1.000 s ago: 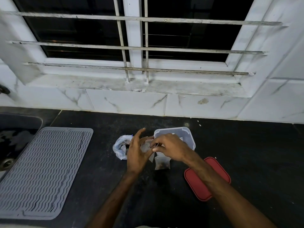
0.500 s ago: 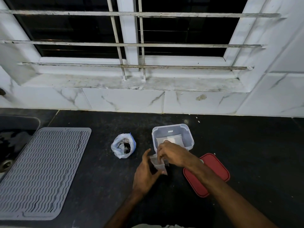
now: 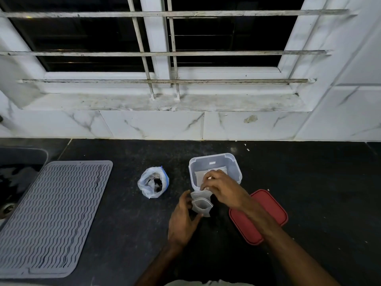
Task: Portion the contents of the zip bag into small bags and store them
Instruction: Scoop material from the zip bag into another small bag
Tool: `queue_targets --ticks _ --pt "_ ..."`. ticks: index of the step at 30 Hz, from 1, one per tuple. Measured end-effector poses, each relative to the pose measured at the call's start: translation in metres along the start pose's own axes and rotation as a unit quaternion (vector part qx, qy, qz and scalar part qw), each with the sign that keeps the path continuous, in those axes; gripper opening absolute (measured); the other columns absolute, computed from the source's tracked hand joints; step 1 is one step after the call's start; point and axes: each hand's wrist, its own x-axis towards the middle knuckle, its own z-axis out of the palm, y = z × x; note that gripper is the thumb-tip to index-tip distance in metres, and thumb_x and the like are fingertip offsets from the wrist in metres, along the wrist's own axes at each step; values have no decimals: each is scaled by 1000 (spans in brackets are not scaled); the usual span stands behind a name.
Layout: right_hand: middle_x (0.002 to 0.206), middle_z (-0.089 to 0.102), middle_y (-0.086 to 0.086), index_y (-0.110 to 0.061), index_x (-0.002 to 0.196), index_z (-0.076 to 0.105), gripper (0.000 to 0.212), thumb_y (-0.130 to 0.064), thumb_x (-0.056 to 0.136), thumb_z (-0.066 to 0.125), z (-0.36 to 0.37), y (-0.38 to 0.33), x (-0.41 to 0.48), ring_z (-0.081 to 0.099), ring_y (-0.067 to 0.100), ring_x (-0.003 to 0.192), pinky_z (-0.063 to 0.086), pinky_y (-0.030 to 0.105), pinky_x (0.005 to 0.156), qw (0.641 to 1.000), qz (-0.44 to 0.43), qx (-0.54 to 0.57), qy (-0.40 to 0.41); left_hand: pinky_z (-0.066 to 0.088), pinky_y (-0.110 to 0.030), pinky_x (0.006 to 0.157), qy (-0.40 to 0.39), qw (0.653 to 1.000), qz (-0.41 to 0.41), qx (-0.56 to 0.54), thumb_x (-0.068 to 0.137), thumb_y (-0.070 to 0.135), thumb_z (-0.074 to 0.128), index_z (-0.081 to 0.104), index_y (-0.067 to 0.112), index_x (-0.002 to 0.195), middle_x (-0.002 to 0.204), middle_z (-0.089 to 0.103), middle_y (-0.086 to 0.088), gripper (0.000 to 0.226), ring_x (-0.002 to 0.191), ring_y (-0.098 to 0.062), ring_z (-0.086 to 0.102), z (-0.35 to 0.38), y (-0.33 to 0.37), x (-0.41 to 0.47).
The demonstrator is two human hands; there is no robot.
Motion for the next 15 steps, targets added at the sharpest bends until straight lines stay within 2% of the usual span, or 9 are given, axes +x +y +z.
queue_targets --ticks 3,5,6,8,10,13,15 --pt "105 61 -10 -25 104 72 18 -14 92 64 -8 13 -16 54 2 97 43 17 87 990 66 42 114 46 -19 90 -4 1000 -2 -5 75 37 76 24 40 144 131 55 22 86 115 3 55 1 -6 2" --pt "99 63 -7 -22 104 72 17 -14 90 68 -14 28 -31 59 6 89 49 21 80 970 151 61 181 43 -16 91 -11 1000 -8 -13 74 35 80 25 36 145 128 52 25 90 116 4 52 0 -9 3" --pt "97 64 -5 -20 103 72 16 -15 88 69 -15 40 -40 61 10 87 51 25 78 961 198 48 186 41 -15 91 -15 1000 -9 -16 72 34 81 25 35 146 126 52 25 93 117 4 52 0 -11 3" --pt "95 65 -1 -18 100 70 15 -25 87 70 -16 61 -59 63 17 87 52 33 76 946 299 -9 124 41 -15 92 -25 1000 -7 -17 69 35 84 22 33 148 128 50 23 101 118 3 51 -3 -15 4" --pt "98 65 3 -17 98 66 23 -37 88 67 -13 75 -76 62 21 91 52 37 77 923 377 -62 31 42 -17 94 -29 999 -7 -19 68 43 85 20 32 150 131 46 22 106 118 2 50 -8 -18 2" --pt "100 65 5 -14 93 64 33 -47 88 63 -9 78 -92 62 26 96 49 34 78 898 424 -105 -53 46 -20 89 -3 1000 -13 -24 74 57 75 24 31 149 129 48 20 95 114 2 52 -20 -24 0" --pt "106 66 5 -17 94 63 29 -46 86 66 -5 77 -97 61 24 101 48 32 83 887 443 -108 -76 48 -24 83 52 998 -26 -25 80 57 69 30 30 145 123 51 17 80 107 1 54 -27 -27 0"
